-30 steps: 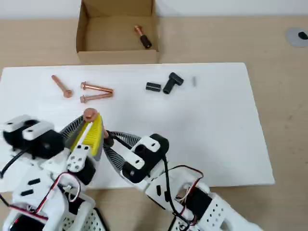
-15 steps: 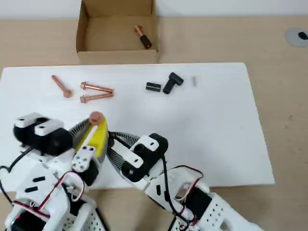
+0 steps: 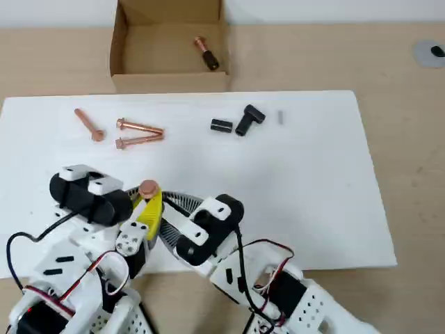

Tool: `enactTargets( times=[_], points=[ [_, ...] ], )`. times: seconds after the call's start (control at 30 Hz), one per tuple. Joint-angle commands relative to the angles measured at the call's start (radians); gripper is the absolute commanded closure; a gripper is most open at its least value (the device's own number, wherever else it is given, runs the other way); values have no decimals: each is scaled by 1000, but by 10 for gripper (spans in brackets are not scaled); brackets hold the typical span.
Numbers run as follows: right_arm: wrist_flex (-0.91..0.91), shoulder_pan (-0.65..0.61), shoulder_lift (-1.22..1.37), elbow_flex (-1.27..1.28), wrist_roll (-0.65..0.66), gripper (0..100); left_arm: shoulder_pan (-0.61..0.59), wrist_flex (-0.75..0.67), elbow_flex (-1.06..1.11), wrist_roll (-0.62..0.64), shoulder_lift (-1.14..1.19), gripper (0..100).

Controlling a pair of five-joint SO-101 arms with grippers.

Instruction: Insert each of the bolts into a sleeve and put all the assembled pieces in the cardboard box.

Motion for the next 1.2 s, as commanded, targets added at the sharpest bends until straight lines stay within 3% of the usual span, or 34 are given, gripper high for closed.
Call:
enactTargets(
  times=[0.0,0.33,0.83,1.03,1.17],
  points=[
    [-5,-7,-18,1,-3,989,46,60,0,-9,2,908],
    [-2,35,-8,-44,-3,989,20,192,-5,-18,2,822],
    [101,110,-8,-174,-3,989,-396,193,-77,-293,2,774],
    [101,199,-7,-188,23,989,-483,193,-229,-281,4,776],
    [97,251,2,-197,52,989,-505,120,-295,-169,8,779]
  ],
)
